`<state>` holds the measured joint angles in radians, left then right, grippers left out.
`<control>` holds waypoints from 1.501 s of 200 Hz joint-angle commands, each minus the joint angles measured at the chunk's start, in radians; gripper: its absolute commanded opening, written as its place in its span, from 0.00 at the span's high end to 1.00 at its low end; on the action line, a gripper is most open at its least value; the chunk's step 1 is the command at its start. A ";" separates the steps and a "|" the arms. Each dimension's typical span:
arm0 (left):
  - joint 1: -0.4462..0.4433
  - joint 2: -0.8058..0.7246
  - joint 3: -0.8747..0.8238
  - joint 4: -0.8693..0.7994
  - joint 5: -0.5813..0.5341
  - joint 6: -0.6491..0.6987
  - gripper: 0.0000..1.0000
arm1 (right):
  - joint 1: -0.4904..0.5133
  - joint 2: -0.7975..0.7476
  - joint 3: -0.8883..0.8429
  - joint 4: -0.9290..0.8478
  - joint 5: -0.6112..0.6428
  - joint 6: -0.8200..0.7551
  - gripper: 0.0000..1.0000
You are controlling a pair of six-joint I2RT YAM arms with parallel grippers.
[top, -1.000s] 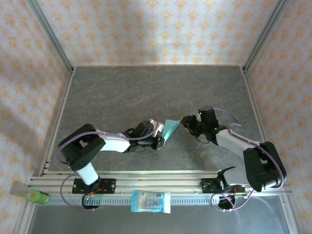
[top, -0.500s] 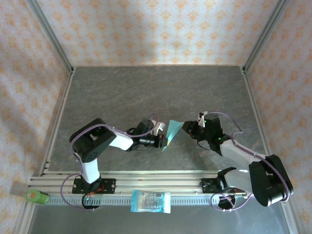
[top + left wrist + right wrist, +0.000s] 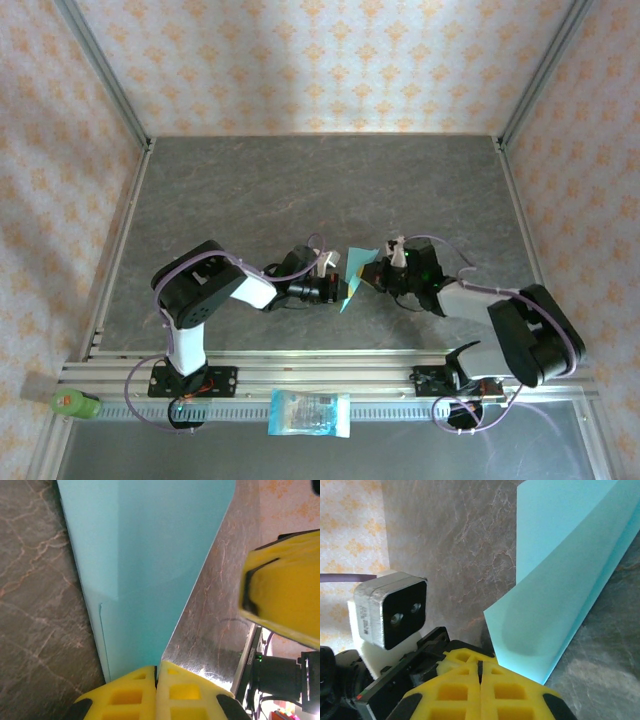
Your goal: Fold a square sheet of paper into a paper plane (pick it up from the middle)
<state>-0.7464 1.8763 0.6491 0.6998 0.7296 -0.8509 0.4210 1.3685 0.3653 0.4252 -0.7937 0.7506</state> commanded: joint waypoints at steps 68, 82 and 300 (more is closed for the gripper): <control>0.004 0.030 -0.086 0.232 -0.007 -0.175 1.00 | -0.004 0.137 0.065 0.092 0.031 0.004 1.00; 0.005 0.065 -0.094 0.245 -0.009 -0.189 1.00 | -0.011 0.145 0.063 0.098 0.027 0.003 1.00; 0.016 0.087 -0.108 0.175 -0.074 -0.228 1.00 | -0.042 0.267 0.099 0.134 -0.005 -0.014 0.99</control>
<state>-0.7433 1.9202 0.5598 0.9516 0.6922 -1.0996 0.3885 1.6150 0.4435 0.5442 -0.8055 0.7574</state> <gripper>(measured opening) 0.060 0.037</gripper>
